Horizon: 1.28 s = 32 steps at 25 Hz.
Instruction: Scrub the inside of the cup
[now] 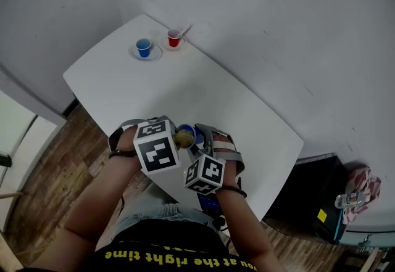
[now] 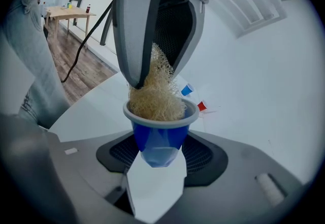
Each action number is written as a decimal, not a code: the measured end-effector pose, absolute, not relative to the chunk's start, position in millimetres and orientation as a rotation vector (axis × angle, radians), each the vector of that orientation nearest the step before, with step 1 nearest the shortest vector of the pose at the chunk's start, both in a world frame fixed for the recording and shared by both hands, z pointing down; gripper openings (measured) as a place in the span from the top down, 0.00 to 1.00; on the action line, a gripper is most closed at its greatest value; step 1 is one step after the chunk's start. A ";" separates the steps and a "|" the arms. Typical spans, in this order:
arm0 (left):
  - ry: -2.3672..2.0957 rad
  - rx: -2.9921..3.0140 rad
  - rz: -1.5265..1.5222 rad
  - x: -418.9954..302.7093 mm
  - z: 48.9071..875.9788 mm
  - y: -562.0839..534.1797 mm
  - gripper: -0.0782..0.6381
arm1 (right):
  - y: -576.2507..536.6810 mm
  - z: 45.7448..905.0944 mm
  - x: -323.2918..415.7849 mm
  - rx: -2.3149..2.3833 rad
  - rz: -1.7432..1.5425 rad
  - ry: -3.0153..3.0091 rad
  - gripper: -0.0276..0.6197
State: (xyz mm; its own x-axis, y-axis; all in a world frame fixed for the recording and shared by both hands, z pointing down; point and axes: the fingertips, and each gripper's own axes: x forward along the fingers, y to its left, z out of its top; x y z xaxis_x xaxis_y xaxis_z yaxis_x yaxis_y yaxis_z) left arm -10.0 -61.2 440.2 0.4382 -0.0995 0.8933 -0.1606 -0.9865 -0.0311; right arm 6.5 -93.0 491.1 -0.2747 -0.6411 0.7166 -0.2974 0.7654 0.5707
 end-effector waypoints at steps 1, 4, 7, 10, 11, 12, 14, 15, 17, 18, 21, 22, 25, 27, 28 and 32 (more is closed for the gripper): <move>-0.241 2.621 1.612 -9.9 438.9 -60.7 0.72 | -93.6 490.8 7.9 0.726 -0.388 -1.874 0.54; -0.253 2.633 1.585 -10.0 435.4 -59.1 0.72 | -94.9 489.5 11.7 0.748 -0.363 -1.892 0.54; -0.270 2.638 1.566 -14.4 434.8 -58.5 0.72 | -95.2 488.3 14.3 0.777 -0.327 -1.923 0.54; -0.306 2.655 1.515 -17.2 432.0 -59.8 0.72 | -95.8 486.6 17.0 0.817 -0.261 -1.973 0.54; -0.323 2.664 1.492 -17.4 430.4 -61.1 0.72 | -96.3 486.0 17.8 0.829 -0.233 -1.993 0.54; -0.343 2.672 1.469 -17.6 428.7 -62.9 0.72 | -97.0 485.3 18.3 0.841 -0.202 -2.016 0.54; -0.385 2.691 1.414 -17.2 424.7 -67.3 0.72 | -98.6 483.3 19.6 0.866 -0.135 -2.067 0.54; -0.403 2.701 1.384 -16.6 422.6 -69.3 0.72 | -99.6 481.9 20.4 0.879 -0.107 -2.090 0.54; -0.436 2.720 1.329 -16.2 418.6 -72.6 0.72 | -100.8 479.0 21.3 0.901 -0.061 -2.129 0.54; -0.455 2.730 1.302 -16.5 416.3 -74.1 0.72 | -100.9 477.5 21.2 0.911 -0.037 -2.149 0.54; -0.520 2.758 1.212 -17.9 407.8 -80.2 0.72 | -101.3 473.2 20.4 0.943 0.067 -2.229 0.54; -0.548 2.763 1.181 -19.0 405.1 -83.2 0.72 | -101.5 472.2 20.1 0.952 0.106 -2.260 0.54; -0.628 2.768 1.096 -22.9 397.8 -91.3 0.72 | -100.0 466.9 18.2 0.953 0.179 -2.342 0.54; -0.661 2.773 1.036 -24.5 393.7 -94.3 0.72 | -97.9 463.0 17.0 0.952 0.219 -2.384 0.54; -0.676 2.775 1.006 -25.3 392.0 -95.6 0.72 | -97.1 461.1 16.9 0.954 0.246 -2.406 0.54; -0.713 2.766 0.872 -27.6 387.4 -98.3 0.72 | -95.3 451.1 15.9 0.960 0.350 -2.503 0.54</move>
State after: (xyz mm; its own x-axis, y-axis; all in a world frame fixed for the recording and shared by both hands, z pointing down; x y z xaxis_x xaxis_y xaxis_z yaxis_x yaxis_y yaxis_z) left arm -27.6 -98.3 387.4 0.7172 -0.3941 0.5747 -0.4846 -0.8747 0.0049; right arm 15.9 -95.3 451.1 -0.6652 -0.5717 0.4803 -0.6814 0.7278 -0.0776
